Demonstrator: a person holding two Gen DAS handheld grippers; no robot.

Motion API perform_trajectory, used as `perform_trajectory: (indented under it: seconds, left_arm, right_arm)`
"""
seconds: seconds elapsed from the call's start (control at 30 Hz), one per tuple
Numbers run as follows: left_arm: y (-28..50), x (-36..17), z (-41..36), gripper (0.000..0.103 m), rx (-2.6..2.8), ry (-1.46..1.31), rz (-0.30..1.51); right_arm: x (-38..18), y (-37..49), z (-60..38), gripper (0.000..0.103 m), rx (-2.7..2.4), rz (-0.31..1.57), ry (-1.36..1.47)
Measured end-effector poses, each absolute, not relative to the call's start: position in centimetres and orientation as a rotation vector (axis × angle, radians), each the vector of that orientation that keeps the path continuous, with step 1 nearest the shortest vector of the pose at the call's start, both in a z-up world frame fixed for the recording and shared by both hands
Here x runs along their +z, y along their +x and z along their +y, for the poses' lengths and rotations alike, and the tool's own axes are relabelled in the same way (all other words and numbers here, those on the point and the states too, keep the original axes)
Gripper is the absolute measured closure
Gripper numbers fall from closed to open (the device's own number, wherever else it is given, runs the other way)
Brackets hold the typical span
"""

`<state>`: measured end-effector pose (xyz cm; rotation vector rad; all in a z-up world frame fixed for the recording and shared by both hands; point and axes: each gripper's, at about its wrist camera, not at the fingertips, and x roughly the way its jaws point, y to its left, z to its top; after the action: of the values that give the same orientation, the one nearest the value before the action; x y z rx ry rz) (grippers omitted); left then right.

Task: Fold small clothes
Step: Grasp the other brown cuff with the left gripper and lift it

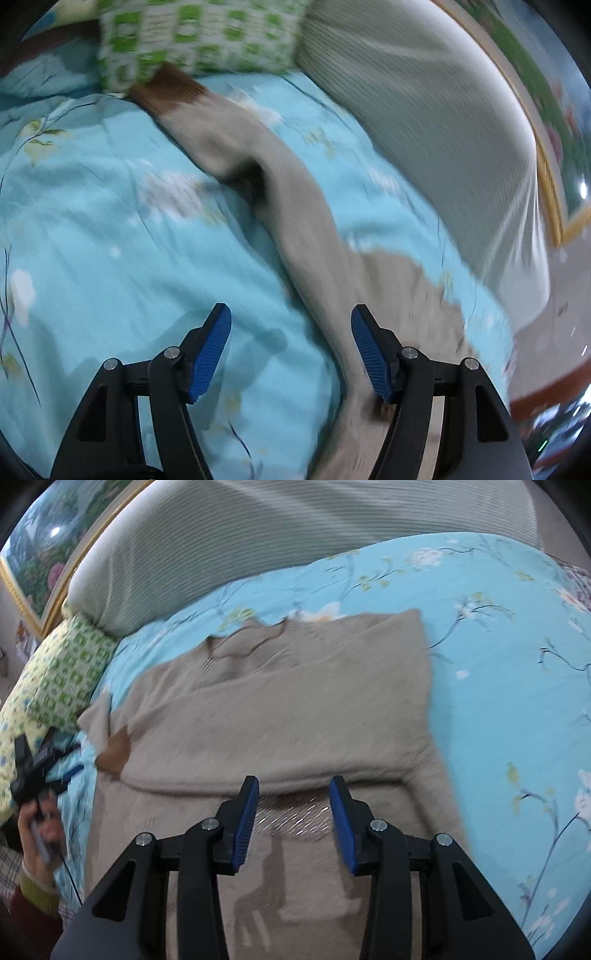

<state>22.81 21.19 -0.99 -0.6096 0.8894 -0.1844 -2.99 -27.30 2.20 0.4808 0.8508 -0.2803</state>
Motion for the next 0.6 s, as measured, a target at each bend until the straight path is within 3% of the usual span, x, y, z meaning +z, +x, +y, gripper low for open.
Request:
perform_trajectory:
  seconds: [0.6]
  left_arm:
    - [34.6,-4.2,31.2,0.031,-0.041,-0.957,0.796]
  right_arm:
    - [1.3,-0.9,-21.5,0.062,-0.153,0.923,0.43]
